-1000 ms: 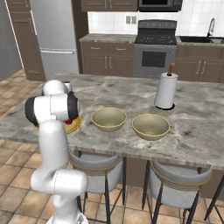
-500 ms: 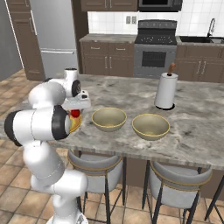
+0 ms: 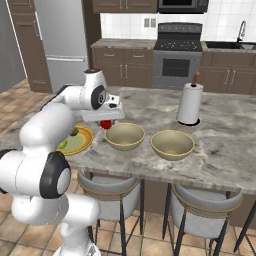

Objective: Take the fruits from the plate on the dining counter and place two fruits in each bowl.

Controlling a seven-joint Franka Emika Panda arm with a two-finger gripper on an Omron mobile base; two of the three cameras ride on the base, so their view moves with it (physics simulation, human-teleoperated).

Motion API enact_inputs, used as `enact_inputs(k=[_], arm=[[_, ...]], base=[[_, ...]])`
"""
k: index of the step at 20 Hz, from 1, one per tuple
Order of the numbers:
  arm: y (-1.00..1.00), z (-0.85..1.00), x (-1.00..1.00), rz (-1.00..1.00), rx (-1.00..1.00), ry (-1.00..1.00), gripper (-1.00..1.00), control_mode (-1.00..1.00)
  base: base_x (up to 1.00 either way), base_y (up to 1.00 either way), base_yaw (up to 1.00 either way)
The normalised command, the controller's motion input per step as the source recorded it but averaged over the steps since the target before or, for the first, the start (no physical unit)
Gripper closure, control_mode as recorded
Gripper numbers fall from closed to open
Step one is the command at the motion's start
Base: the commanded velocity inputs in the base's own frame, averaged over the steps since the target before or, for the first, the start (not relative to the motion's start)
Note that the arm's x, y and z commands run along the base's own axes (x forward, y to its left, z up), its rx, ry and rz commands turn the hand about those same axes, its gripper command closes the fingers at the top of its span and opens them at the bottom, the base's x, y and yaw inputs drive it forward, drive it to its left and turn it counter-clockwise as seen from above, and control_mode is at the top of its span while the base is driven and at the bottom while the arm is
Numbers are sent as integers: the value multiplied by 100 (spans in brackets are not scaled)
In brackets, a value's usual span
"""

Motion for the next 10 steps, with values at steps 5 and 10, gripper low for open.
enact_inputs(k=[5,10], arm=[[-70,19,13,-25,-11,-1,100,-100],[-33,-11,45,-14,0,0,100,-100]], base=[[0,0,0],[0,0,0]])
